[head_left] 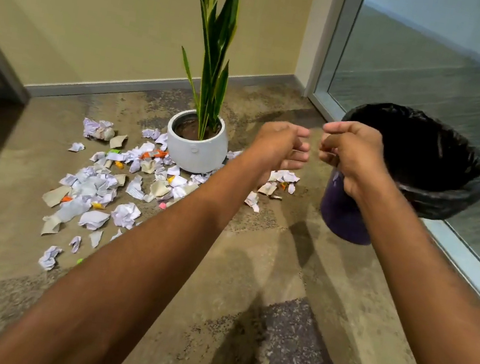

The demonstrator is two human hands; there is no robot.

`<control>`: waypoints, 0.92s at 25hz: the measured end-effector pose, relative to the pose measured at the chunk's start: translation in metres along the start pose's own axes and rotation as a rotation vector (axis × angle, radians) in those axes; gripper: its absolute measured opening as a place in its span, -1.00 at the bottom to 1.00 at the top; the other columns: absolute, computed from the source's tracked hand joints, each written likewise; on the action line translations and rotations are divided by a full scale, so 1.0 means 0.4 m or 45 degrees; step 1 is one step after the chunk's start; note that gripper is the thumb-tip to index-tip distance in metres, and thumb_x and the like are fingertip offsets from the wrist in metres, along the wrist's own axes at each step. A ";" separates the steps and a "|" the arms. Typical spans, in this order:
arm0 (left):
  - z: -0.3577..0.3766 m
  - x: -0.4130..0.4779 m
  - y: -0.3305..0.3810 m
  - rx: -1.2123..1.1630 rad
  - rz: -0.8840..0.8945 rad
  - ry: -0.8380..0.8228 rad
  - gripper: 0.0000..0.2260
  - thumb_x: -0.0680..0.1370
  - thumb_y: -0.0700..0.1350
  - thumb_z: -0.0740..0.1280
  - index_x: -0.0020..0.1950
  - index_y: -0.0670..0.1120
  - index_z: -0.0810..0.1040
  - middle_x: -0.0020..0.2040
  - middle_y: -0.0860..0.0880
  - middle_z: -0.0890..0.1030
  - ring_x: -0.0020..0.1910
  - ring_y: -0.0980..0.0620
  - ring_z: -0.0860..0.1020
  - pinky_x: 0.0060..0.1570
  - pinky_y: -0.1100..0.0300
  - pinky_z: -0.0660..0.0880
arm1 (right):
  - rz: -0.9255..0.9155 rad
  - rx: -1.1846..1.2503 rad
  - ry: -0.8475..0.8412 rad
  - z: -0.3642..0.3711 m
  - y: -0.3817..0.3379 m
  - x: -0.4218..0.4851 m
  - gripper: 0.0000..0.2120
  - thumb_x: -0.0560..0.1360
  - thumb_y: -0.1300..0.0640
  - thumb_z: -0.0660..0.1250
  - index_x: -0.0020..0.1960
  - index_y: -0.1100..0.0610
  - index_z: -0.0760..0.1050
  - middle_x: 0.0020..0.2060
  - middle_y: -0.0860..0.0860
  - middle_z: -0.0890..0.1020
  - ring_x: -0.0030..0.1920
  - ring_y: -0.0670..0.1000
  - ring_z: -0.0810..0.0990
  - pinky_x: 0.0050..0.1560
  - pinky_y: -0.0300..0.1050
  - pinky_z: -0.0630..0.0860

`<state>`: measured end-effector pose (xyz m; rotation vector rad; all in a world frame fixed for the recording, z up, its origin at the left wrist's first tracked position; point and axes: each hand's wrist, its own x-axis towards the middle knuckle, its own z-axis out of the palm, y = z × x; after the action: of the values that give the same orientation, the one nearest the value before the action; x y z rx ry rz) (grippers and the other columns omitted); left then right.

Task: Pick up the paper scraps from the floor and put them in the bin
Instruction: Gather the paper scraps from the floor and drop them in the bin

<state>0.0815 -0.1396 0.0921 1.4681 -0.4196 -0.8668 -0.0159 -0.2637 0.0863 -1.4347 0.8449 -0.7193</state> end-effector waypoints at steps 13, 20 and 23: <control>-0.697 -0.327 -0.369 0.487 -0.404 0.532 -0.82 0.62 -0.31 0.36 0.16 -0.12 0.66 0.03 -0.21 0.67 -0.10 -0.07 0.59 -0.16 0.07 0.55 | 0.202 -0.578 -0.774 0.499 0.348 -0.282 -0.76 0.45 0.35 0.52 0.09 0.18 0.69 -0.02 0.13 0.71 -0.05 0.15 0.69 0.02 0.20 0.74; -0.862 -0.477 -0.543 0.997 -0.711 0.645 -0.44 0.44 -0.23 0.61 0.41 -0.09 0.58 0.30 -0.21 0.62 0.20 -0.18 0.62 0.23 -0.03 0.62 | 0.220 -0.756 -1.088 0.596 0.485 -0.390 -0.64 0.46 0.29 0.61 0.18 0.06 0.63 0.01 0.04 0.63 -0.05 0.02 0.64 -0.17 -0.02 0.70; -0.860 -0.501 -0.597 1.297 -0.722 0.490 -0.17 0.32 0.06 0.71 0.54 -0.03 0.49 0.43 -0.17 0.52 0.39 -0.16 0.48 0.37 -0.02 0.50 | 0.239 -0.737 -1.236 0.633 0.538 -0.465 -0.59 0.44 0.26 0.64 0.20 0.00 0.61 0.10 0.02 0.62 0.08 0.01 0.65 -0.26 -0.17 0.65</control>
<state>0.1420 0.2675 -0.1228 2.7302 -0.1311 -0.7957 0.0820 0.0353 -0.1279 -1.9066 0.3940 0.4246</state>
